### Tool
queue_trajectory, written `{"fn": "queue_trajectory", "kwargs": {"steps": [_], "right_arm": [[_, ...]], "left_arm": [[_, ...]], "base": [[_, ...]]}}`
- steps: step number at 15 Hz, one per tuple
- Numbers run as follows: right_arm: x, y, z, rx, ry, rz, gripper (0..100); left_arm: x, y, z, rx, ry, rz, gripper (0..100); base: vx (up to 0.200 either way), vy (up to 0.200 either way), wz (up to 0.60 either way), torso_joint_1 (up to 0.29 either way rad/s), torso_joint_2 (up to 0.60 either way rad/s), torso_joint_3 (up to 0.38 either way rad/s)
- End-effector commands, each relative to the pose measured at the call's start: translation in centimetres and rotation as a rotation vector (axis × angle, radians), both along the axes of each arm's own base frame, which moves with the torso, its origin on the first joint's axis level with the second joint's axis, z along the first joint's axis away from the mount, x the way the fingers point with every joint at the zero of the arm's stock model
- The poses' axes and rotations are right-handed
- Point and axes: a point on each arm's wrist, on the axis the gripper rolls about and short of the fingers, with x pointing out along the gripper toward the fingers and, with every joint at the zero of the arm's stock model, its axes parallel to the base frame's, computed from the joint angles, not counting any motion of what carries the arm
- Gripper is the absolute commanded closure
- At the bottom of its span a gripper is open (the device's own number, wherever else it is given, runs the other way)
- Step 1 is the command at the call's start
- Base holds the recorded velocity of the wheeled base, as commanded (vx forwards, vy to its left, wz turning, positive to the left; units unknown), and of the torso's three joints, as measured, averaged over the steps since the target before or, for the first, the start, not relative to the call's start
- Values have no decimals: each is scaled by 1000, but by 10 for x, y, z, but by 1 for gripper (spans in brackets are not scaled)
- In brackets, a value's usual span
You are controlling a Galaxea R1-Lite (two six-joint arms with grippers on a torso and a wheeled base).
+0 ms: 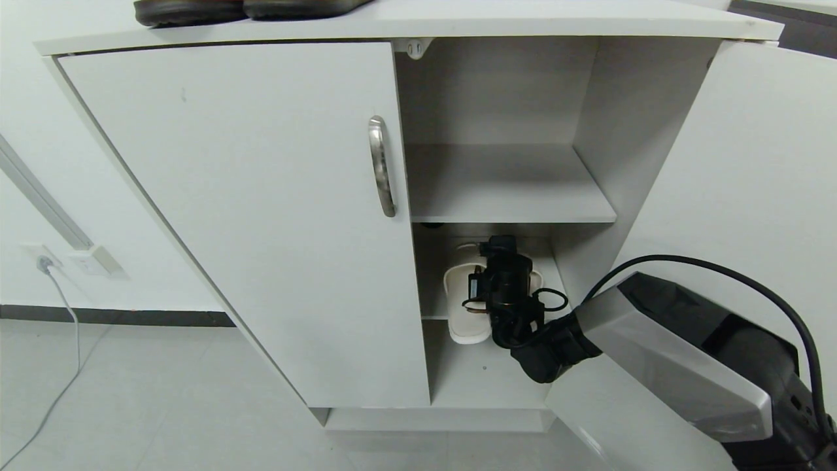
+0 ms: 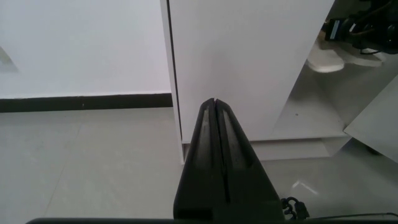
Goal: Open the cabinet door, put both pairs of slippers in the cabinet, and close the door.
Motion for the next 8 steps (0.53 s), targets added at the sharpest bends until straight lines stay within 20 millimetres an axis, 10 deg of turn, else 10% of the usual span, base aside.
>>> {"fn": "queue_trajectory", "kwargs": {"steps": [1, 8], "right_arm": [[-3, -1, -2, -8, 11, 1, 0], [-35, -6, 11, -2, 8, 27, 0]], "left_arm": [[0, 0, 0, 0, 1, 0, 100], [0, 0, 0, 0, 1, 0, 100]], "base": [[0, 0, 0, 0, 0, 0], [0, 0, 0, 0, 0, 0]]}}
